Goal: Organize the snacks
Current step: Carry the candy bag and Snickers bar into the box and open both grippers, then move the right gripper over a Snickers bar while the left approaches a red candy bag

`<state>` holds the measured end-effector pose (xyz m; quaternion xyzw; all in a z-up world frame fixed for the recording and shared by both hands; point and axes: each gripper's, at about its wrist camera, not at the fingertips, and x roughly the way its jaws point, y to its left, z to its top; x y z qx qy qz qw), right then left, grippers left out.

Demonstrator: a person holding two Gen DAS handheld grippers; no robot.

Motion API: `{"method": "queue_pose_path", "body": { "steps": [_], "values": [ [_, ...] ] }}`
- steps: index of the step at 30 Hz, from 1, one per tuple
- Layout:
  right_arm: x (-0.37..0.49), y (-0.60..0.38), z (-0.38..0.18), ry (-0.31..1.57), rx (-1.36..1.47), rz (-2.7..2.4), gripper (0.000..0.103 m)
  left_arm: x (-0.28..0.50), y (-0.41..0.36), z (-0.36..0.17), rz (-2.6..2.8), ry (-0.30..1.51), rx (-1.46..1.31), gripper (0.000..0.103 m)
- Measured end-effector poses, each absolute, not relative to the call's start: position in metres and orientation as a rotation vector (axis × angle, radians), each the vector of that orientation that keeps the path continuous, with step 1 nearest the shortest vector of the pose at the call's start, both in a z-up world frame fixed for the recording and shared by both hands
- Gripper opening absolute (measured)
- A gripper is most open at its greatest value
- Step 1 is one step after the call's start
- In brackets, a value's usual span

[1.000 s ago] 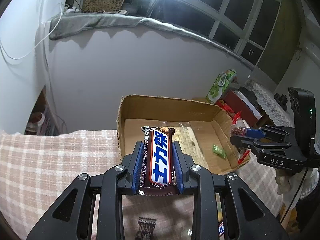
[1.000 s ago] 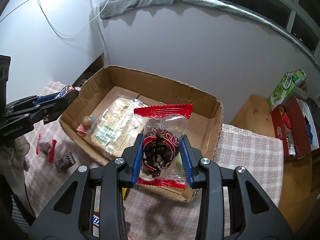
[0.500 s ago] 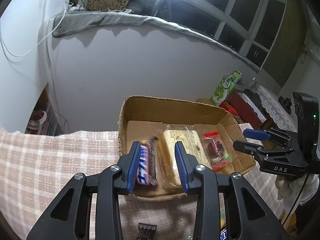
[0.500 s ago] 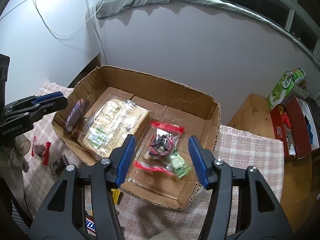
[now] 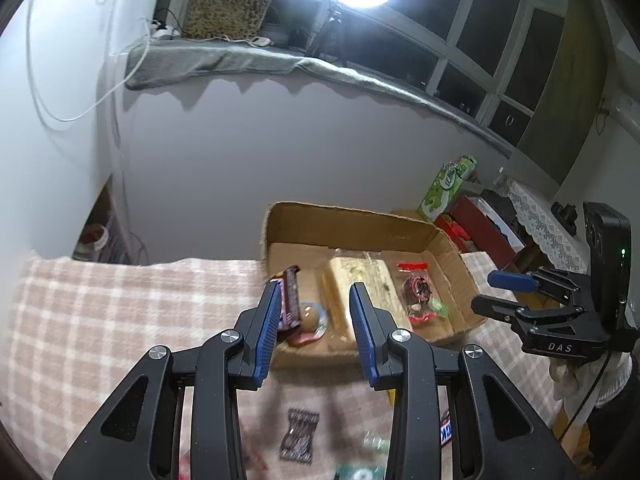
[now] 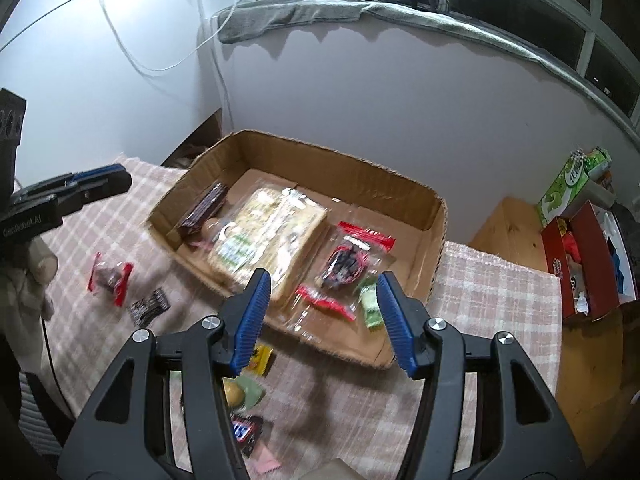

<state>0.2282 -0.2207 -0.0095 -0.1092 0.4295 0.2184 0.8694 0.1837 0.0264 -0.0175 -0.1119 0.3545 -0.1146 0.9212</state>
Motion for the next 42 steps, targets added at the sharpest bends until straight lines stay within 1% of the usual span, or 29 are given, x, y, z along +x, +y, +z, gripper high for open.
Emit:
{"method": "queue_pose_path", "body": {
  "steps": [5, 10, 21, 23, 25, 34, 42],
  "values": [
    [0.205, -0.222, -0.011, 0.902, -0.245, 0.477, 0.058, 0.162, 0.046, -0.014, -0.209, 0.718, -0.247, 0.034],
    [0.184, -0.229, -0.021, 0.926, -0.233, 0.488, 0.058, 0.140, 0.067, -0.021, -0.179, 0.730, -0.266, 0.034],
    [0.133, -0.250, -0.065, 1.018, -0.230, 0.505, 0.058, 0.103, 0.090, -0.067, -0.155, 0.816, -0.315, 0.034],
    [0.127, -0.252, -0.073, 1.033, -0.241, 0.504, 0.058, 0.097, 0.089, -0.075, -0.153, 0.833, -0.310, 0.035],
    [0.122, -0.252, -0.078, 1.043, -0.257, 0.512, 0.058, 0.094, 0.088, -0.080, -0.153, 0.845, -0.305, 0.041],
    [0.133, -0.231, -0.073, 1.034, -0.253, 0.604, 0.058, 0.111, 0.087, -0.075, -0.179, 0.843, -0.315, 0.041],
    [0.160, -0.209, -0.086, 1.143, -0.204, 0.703, 0.057, 0.150, 0.091, -0.092, -0.198, 0.920, -0.361, 0.041]
  ]
}}
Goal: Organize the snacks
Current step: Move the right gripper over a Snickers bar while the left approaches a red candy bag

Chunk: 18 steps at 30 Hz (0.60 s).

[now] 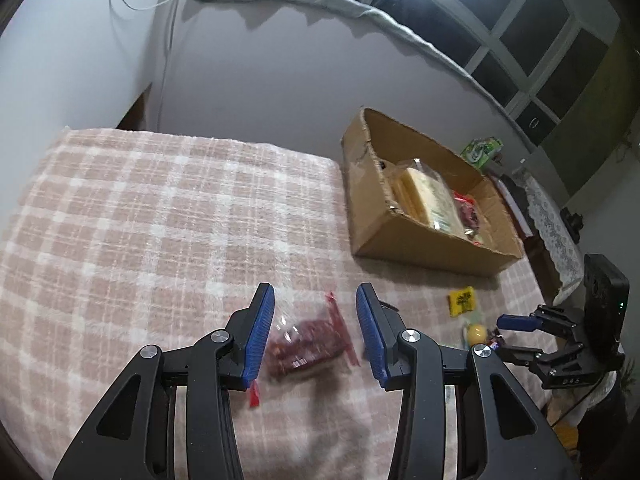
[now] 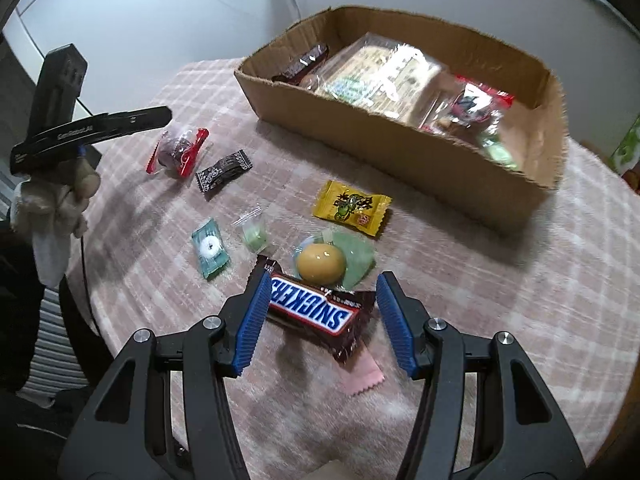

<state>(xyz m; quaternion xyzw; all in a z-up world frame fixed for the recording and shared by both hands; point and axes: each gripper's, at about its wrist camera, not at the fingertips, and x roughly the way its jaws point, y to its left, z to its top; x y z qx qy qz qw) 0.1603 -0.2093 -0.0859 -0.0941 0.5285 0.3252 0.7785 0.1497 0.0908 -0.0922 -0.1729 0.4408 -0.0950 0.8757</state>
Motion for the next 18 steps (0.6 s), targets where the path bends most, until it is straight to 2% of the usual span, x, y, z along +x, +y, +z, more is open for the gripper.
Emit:
{"method": "queue_pose_path", "body": {
  "steps": [7, 18],
  "values": [
    [0.173, -0.209, -0.098, 1.199, -0.191, 0.715, 0.057, 0.164, 0.102, -0.107, -0.167, 0.968, -0.374, 0.041],
    [0.142, -0.204, -0.096, 1.206, -0.255, 0.781, 0.058, 0.136, 0.092, -0.105, -0.226, 0.981, -0.353, 0.041]
  ]
}}
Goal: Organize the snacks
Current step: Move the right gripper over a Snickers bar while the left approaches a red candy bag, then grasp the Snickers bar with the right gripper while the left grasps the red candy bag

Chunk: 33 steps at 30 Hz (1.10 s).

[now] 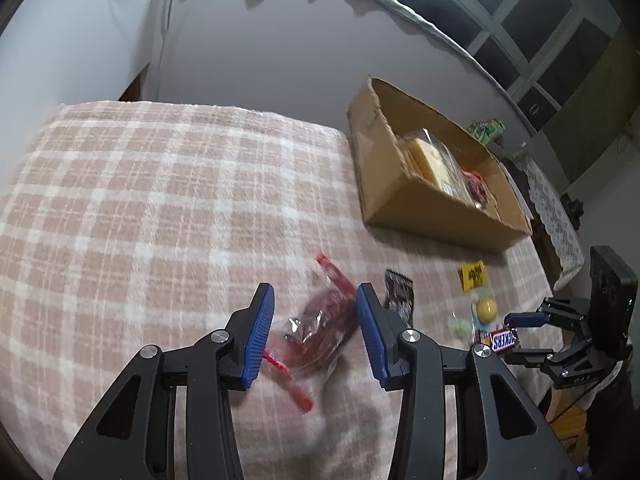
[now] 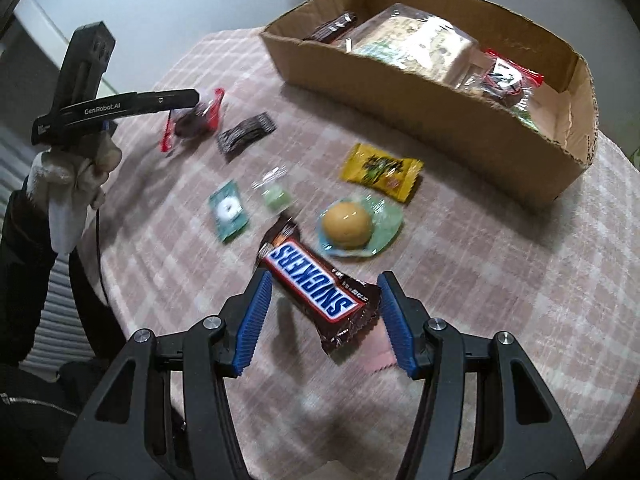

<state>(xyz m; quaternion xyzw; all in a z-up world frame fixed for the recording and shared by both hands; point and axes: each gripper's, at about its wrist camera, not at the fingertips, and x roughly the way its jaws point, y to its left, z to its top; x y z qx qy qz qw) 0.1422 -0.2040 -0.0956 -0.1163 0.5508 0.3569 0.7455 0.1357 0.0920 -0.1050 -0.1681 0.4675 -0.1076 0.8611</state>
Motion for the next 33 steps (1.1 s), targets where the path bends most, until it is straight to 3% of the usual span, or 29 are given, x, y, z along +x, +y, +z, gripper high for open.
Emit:
{"method": "queue_pose_path", "body": {
  "steps": [10, 12, 14, 23, 26, 33],
  "values": [
    [0.126, -0.178, -0.094, 1.117, -0.451, 0.755, 0.057, 0.127, 0.067, -0.102, -0.198, 0.983, -0.185, 0.041],
    [0.126, -0.173, -0.096, 1.114, -0.476, 0.759, 0.057, 0.130, 0.063, -0.103, -0.190, 0.990, -0.158, 0.045],
    [0.126, -0.168, -0.099, 1.112, -0.511, 0.756, 0.050, 0.131, 0.060, -0.106, -0.182, 0.996, -0.133, 0.046],
    [0.118, -0.160, -0.104, 1.093, -0.574, 0.739, 0.044, 0.132, 0.049, -0.119, -0.145, 1.002, -0.075, 0.046],
    [0.117, -0.157, -0.105, 1.092, -0.581, 0.733, 0.038, 0.130, 0.046, -0.120, -0.143, 0.996, -0.064, 0.039],
    [0.113, -0.156, -0.102, 1.083, -0.579, 0.721, 0.032, 0.125, 0.051, -0.115, -0.141, 0.973, -0.084, 0.036]
  ]
}}
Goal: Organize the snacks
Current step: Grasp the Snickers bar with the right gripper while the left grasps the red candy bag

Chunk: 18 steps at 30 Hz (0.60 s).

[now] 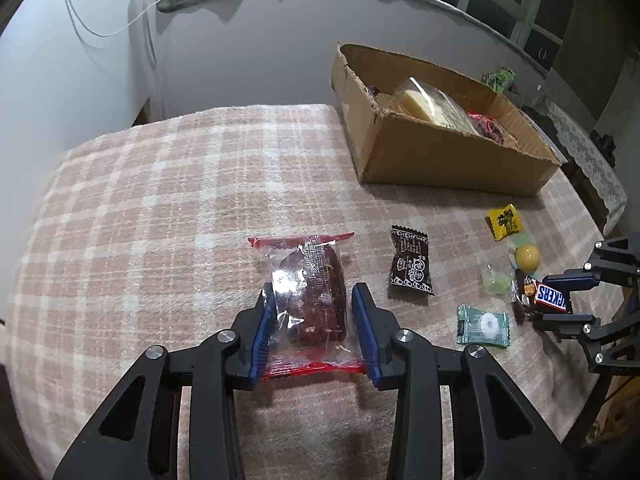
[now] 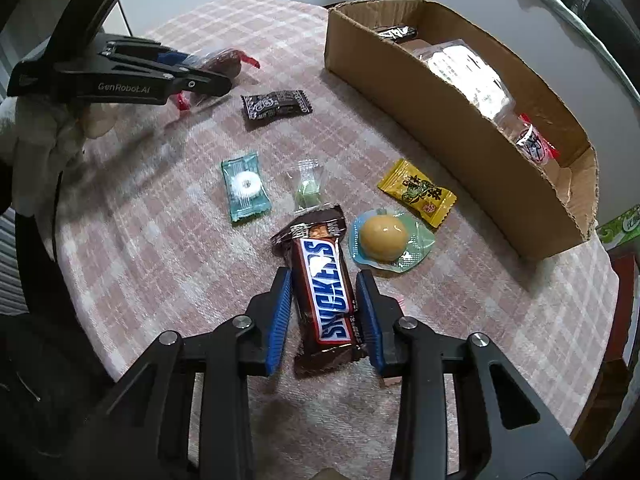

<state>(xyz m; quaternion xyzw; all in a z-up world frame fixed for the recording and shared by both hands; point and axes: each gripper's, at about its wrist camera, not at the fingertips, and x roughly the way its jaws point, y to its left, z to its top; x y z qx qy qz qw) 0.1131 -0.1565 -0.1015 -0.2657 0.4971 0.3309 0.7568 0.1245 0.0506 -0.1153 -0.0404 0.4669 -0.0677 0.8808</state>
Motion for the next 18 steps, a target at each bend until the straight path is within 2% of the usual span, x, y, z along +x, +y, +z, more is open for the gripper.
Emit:
{"method": "queue_pose_path", "body": {
  "steps": [18],
  "values": [
    [0.114, -0.182, -0.072, 1.033, -0.442, 0.694, 0.029, 0.107, 0.055, -0.087, -0.163, 0.897, -0.125, 0.035]
  ]
}}
